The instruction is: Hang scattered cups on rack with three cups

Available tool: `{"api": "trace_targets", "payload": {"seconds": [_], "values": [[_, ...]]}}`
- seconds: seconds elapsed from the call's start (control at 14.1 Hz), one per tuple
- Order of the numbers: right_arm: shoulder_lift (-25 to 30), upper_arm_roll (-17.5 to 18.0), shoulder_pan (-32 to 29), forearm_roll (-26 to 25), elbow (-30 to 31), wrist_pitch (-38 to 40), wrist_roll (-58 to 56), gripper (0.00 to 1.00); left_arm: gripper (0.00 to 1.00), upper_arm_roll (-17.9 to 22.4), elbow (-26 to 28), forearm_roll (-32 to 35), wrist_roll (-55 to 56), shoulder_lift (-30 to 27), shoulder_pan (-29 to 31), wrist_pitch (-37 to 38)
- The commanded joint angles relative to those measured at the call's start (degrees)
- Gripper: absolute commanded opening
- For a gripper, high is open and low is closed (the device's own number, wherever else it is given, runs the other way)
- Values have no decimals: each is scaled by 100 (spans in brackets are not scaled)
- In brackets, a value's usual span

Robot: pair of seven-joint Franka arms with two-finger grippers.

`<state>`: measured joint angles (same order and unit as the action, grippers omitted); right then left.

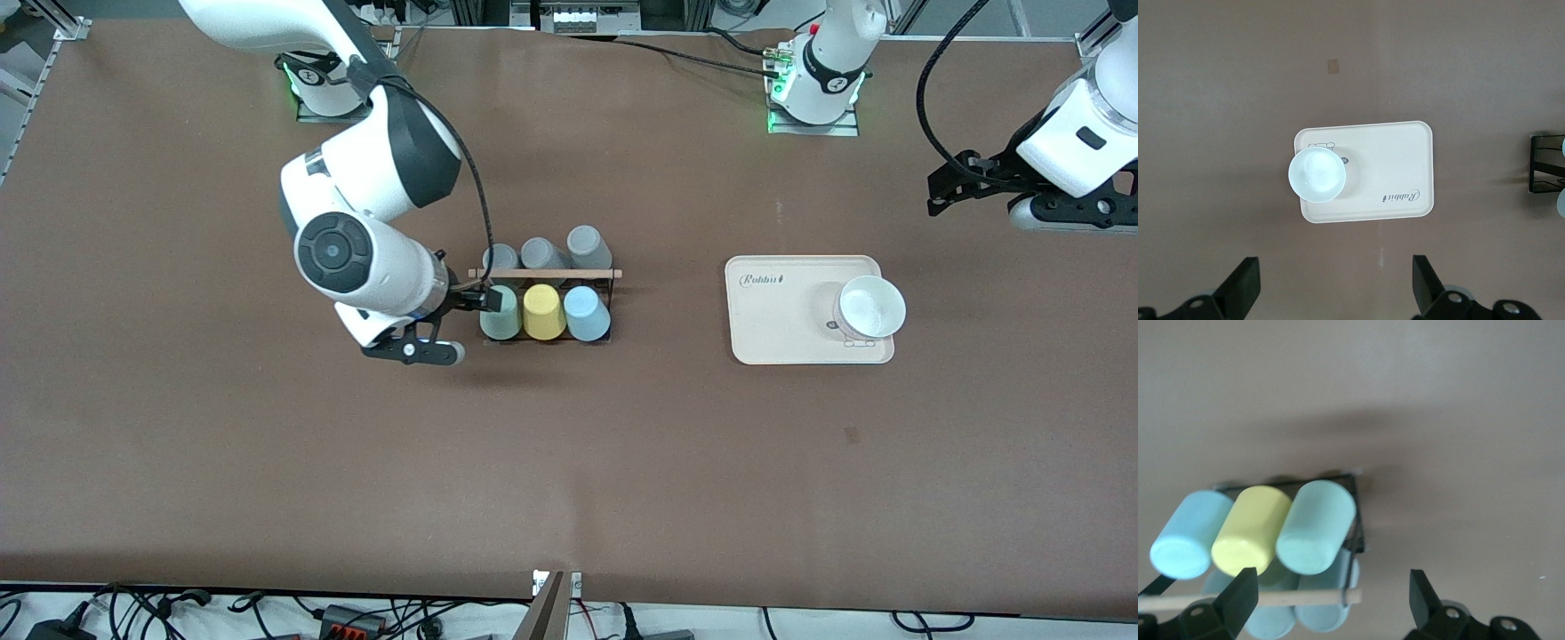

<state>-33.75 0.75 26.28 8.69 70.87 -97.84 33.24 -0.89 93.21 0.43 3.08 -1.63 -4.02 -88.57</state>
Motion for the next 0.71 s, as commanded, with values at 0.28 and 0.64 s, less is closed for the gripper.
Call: {"api": "trace_targets", "payload": {"seconds": [0.28,0.64], "values": [[351,-549,-684,-122,-416,160,-580,100,100,-8,-57,-96,-141,13,33,68],[668,-901,-799,-772,-416,178,-1406,100,100,-25,-57,-17,-141,5,24,-20]]}}
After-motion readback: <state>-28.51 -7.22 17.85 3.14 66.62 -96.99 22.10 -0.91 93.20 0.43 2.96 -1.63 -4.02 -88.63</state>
